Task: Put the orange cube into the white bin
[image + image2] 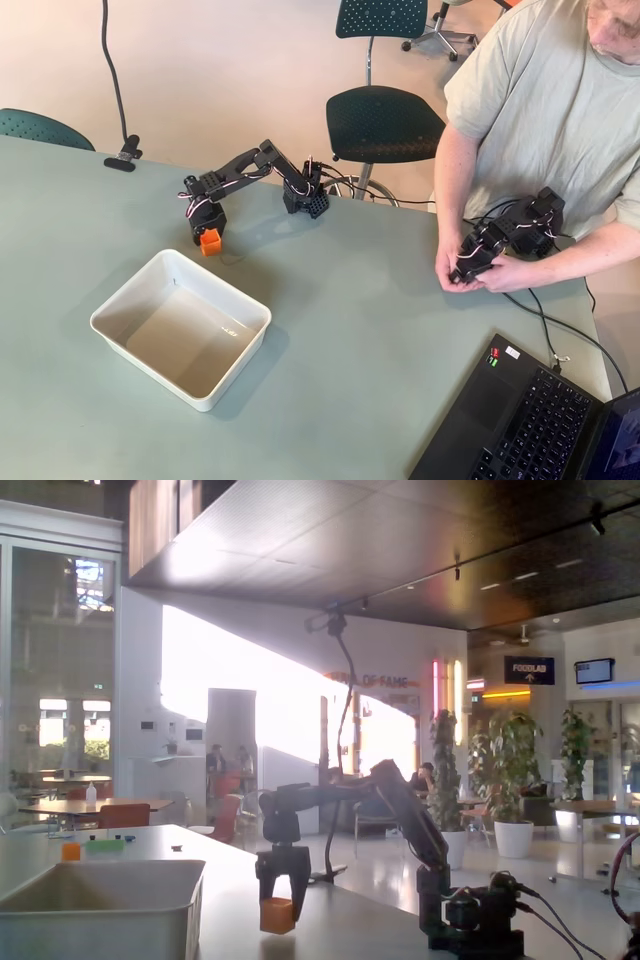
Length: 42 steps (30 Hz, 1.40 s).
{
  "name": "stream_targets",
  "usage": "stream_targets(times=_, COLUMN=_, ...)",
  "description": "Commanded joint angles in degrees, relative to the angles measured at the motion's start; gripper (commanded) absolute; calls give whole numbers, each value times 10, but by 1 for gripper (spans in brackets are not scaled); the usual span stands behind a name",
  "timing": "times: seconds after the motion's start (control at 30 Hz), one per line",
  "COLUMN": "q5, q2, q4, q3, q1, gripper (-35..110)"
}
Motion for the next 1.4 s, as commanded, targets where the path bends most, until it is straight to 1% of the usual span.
stream_targets(times=0.0, q5=1, q2=57, q4=-13, q3=-21, q1=1, gripper=31)
stream_targets(times=0.3, q5=1, q2=120, q4=-26, q3=-32, q1=1, gripper=31)
stream_targets(times=0.77, q5=2, q2=131, q4=-18, q3=-305, q1=-5, gripper=31)
stream_targets(times=0.93, q5=2, q2=128, q4=-25, q3=-357, q1=-57, gripper=31)
stream_targets(times=1.17, q5=1, q2=102, q4=-31, q3=-389, q1=-159, gripper=31)
stream_targets(times=1.37, q5=5, q2=60, q4=-124, q3=-399, q1=-227, gripper=31)
